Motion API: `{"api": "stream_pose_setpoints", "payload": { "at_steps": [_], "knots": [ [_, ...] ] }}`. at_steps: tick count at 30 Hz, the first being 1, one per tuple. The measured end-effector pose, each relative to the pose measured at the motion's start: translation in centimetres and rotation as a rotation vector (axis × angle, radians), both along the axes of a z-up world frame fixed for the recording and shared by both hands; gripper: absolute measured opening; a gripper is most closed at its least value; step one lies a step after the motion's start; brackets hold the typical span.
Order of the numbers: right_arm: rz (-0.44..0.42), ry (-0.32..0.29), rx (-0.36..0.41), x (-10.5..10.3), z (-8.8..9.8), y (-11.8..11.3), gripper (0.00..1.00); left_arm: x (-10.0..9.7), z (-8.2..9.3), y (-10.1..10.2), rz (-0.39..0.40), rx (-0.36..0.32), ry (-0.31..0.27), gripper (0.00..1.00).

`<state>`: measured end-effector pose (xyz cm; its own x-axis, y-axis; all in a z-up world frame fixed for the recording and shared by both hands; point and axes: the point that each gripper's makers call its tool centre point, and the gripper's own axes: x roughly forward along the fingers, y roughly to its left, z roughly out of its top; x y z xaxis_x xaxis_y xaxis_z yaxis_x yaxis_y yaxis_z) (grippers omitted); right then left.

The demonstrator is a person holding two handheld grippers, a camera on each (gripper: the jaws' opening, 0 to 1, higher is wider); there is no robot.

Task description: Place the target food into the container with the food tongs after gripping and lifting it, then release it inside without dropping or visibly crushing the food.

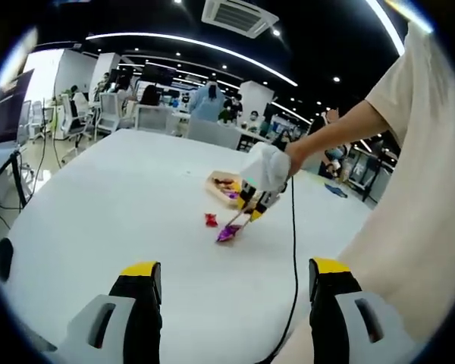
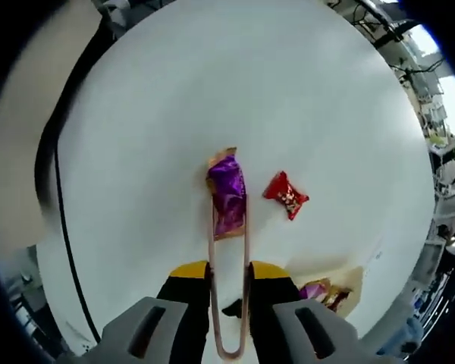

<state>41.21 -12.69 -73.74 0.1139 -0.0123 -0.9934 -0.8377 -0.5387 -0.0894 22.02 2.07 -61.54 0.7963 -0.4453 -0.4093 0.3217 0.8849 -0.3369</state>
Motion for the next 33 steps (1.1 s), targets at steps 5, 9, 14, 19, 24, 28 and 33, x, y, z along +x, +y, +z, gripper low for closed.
{"api": "stream_pose_setpoints", "payload": {
  "at_steps": [5,9,14,19,24,28,33],
  "knots": [
    [-0.030,0.017,0.004,-0.1,-0.3,-0.1,0.18,-0.1,-0.1,0.3,0.007,0.000,0.003,0.79],
    [-0.051,0.029,0.004,-0.1,-0.7,-0.2,0.18,0.0,-0.1,0.3,0.009,-0.001,0.003,0.79],
    [-0.075,0.046,0.010,-0.4,-1.2,-0.1,0.18,0.0,-0.2,0.3,0.008,0.000,0.006,0.79],
    [-0.105,0.062,0.017,-0.8,-1.5,-0.2,0.17,0.0,-0.3,0.5,0.010,0.000,0.012,0.79],
    [-0.164,0.077,0.043,-0.9,-1.5,-0.1,0.15,0.1,-0.3,0.4,0.008,0.001,0.014,0.79],
    [-0.205,0.091,0.062,-1.1,-1.5,-0.1,0.15,0.1,-0.2,0.3,0.004,0.001,0.013,0.79],
    [-0.243,0.105,0.085,-1.3,-1.4,-0.1,0.14,0.1,-0.3,0.2,0.003,0.001,0.013,0.79]
  ]
}}
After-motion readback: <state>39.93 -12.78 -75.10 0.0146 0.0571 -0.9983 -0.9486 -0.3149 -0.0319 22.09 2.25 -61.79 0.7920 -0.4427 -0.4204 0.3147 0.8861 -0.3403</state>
